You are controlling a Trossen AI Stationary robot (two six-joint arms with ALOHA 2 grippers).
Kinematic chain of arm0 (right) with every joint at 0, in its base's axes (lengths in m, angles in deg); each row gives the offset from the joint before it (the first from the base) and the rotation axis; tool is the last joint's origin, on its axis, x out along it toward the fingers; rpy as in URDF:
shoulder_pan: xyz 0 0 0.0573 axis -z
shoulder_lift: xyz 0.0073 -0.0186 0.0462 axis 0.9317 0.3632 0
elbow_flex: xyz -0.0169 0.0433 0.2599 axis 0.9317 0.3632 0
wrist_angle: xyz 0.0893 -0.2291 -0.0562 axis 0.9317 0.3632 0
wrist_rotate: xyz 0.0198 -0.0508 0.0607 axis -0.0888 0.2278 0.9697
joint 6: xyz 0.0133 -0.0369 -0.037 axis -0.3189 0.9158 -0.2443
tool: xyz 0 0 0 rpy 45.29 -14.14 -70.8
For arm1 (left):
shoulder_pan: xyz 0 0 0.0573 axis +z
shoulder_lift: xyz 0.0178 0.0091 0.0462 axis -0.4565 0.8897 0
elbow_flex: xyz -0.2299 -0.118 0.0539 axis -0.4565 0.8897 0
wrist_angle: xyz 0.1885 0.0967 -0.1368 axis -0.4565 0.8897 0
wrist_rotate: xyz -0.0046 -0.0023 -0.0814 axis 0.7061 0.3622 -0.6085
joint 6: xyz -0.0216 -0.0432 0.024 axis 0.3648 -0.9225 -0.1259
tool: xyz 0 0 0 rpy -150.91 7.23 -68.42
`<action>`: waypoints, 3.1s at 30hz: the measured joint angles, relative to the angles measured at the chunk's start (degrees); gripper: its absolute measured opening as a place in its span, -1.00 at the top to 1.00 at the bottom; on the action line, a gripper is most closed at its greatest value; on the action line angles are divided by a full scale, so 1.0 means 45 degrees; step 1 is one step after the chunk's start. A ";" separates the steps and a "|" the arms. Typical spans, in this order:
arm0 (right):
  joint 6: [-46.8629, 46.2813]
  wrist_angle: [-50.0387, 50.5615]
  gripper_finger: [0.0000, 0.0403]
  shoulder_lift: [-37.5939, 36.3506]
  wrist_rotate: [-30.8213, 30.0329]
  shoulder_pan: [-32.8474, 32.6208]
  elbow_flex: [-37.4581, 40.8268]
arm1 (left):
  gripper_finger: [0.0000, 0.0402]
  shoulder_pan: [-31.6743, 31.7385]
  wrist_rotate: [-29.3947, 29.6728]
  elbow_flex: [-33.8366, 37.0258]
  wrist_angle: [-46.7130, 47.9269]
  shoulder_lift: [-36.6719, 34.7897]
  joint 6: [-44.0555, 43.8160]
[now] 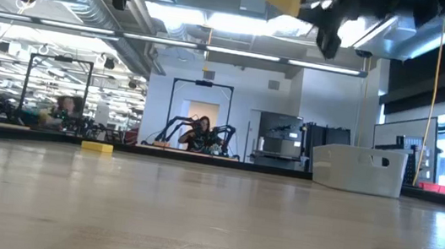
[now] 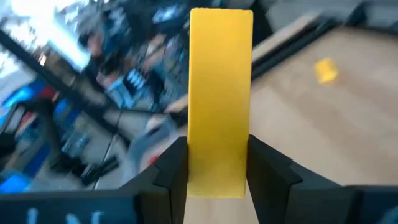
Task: Sort & place blocks by color
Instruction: Put the right yellow block into the black bin, then put the yellow block into the black bin
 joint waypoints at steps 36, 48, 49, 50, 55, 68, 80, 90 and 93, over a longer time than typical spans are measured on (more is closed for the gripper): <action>-1.6925 1.3096 0.37 0.2581 0.2106 -1.2911 -0.3321 | -0.41 0.0019 0.0685 0.0000 0.0000 -0.0005 0.0019; -1.5964 1.2908 0.37 0.3801 0.4398 -1.1736 -0.3321 | -0.41 0.0027 0.0685 0.0000 -0.0007 -0.0005 0.0032; -1.5797 1.2915 0.37 0.3862 0.4738 -1.1618 -0.3321 | -0.41 0.0029 0.0685 0.0000 0.0000 -0.0005 0.0029; -1.5524 1.2970 0.37 0.3935 0.5105 -1.1503 -0.3321 | -0.41 0.0029 0.0685 0.0000 -0.0006 -0.0005 0.0030; -1.4551 1.3140 0.37 0.4342 0.6039 -1.0875 -0.3321 | -0.41 0.0029 0.0685 0.0000 -0.0007 -0.0005 0.0032; -1.2744 1.3063 0.37 0.5406 0.6484 -0.9632 -0.3321 | -0.41 0.0029 0.0685 0.0000 -0.0005 -0.0005 0.0609; -1.2252 1.3119 0.37 0.5417 0.5354 -0.8952 -0.3321 | -0.41 0.0029 0.0685 0.0000 -0.0010 -0.0005 0.0680; -1.2154 1.3044 -0.06 0.5417 0.4979 -0.8976 -0.3321 | -0.41 0.0029 0.0685 0.0000 -0.0010 -0.0005 0.0690; -1.1657 1.2964 -0.33 0.5417 0.5027 -0.8955 -0.3321 | -0.41 0.0026 0.0783 0.0000 -0.0010 -0.0005 0.0690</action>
